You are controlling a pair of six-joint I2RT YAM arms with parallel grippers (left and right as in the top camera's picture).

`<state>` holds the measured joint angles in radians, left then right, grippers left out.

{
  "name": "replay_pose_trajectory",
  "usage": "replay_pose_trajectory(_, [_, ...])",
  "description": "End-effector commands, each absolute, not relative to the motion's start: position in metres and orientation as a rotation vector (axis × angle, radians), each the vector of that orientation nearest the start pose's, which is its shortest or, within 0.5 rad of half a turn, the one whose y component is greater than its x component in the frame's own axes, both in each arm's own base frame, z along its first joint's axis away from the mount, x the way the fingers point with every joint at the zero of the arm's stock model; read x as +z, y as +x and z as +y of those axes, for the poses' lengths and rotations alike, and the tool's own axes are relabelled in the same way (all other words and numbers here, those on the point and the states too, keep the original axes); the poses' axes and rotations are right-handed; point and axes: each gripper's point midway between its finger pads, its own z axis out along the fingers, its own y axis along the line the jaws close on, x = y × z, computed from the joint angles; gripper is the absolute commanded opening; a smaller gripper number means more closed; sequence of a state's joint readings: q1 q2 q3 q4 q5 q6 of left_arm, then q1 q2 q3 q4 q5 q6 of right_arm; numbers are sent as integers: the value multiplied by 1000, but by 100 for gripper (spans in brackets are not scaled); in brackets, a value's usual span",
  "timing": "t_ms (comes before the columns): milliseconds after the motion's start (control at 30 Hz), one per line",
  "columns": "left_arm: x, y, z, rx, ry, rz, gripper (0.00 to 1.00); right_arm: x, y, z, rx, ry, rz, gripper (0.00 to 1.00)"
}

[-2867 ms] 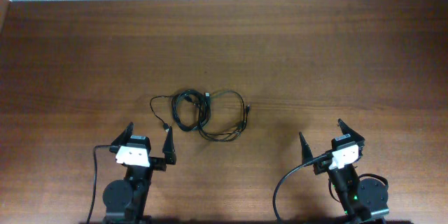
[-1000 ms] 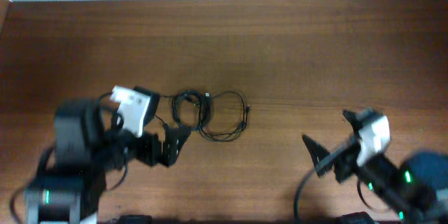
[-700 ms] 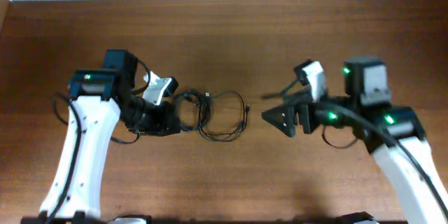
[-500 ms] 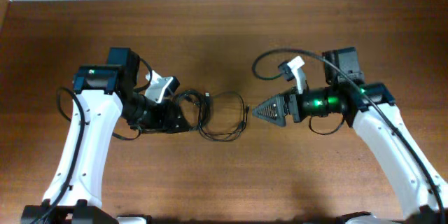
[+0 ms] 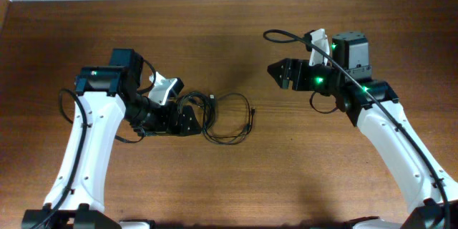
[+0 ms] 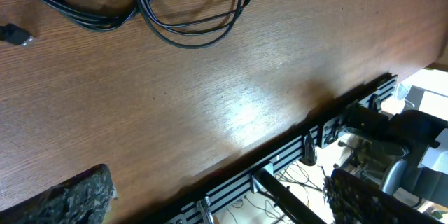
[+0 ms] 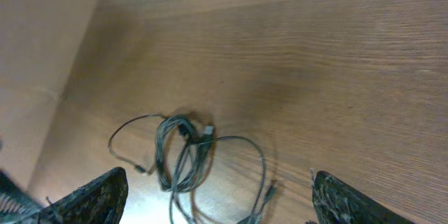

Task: Untangle cables
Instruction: 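Raise both arms and move grippers toward the cable bundle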

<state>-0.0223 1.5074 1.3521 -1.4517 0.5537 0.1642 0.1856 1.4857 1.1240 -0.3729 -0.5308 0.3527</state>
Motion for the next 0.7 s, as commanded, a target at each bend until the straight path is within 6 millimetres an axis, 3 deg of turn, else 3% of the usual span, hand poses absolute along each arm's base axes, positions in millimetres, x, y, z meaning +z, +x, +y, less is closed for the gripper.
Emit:
replay_pose_trajectory(0, [181, 246, -98, -878, 278, 2990, 99, 192, 399, 153, 819, -24, 2349, 77])
replay_pose_trajectory(133, [181, 246, -98, -878, 278, 2990, 99, 175, 408, 172, 828, -73, 2356, 75])
replay_pose_trajectory(267, [181, 246, -98, -878, 278, 2990, 99, 141, 423, 211, 866, -165, 2346, 71])
replay_pose_trajectory(433, [181, 246, -98, -878, 278, 2990, 99, 102, 428, 264, 919, -293, 2317, 68])
replay_pose_trajectory(533, [181, 246, -98, -878, 278, 2990, 99, 95, 422, 283, 935, -339, 2305, 60])
replay_pose_trajectory(600, [181, 246, -98, -878, 278, 2990, 99, 91, 422, 288, 915, -346, 2305, 46])
replay_pose_trajectory(667, [181, 246, -98, -878, 278, 2990, 99, 90, 420, 291, 900, -349, 2307, 44])
